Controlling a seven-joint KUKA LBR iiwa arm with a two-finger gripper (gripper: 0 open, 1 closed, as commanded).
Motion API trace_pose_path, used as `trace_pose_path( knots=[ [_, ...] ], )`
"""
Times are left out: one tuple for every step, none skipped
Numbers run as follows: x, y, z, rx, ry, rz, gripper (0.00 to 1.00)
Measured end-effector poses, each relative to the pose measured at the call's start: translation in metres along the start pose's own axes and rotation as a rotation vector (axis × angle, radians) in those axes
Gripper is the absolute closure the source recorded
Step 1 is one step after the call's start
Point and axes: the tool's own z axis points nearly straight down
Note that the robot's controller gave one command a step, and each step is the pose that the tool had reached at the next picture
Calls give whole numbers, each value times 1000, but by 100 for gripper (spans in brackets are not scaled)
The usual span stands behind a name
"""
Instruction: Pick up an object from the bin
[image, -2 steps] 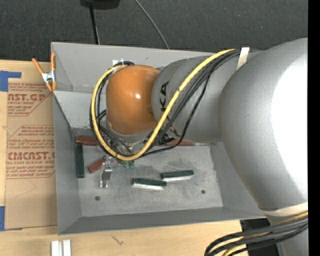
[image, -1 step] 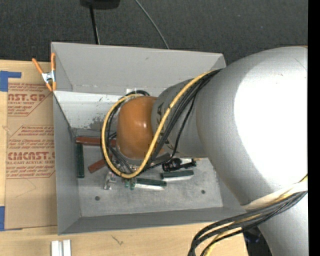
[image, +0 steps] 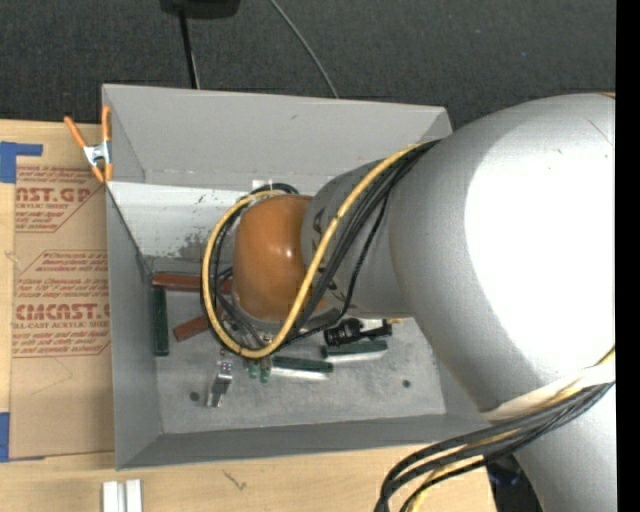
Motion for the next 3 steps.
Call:
trace_pose_path(
  knots=[
    [0, 0, 0, 0, -1, 0, 0],
    [-21, 17, -23, 7, 6, 17, 0],
    [-37, 29, -42, -1, -7, 31, 0]
  ],
)
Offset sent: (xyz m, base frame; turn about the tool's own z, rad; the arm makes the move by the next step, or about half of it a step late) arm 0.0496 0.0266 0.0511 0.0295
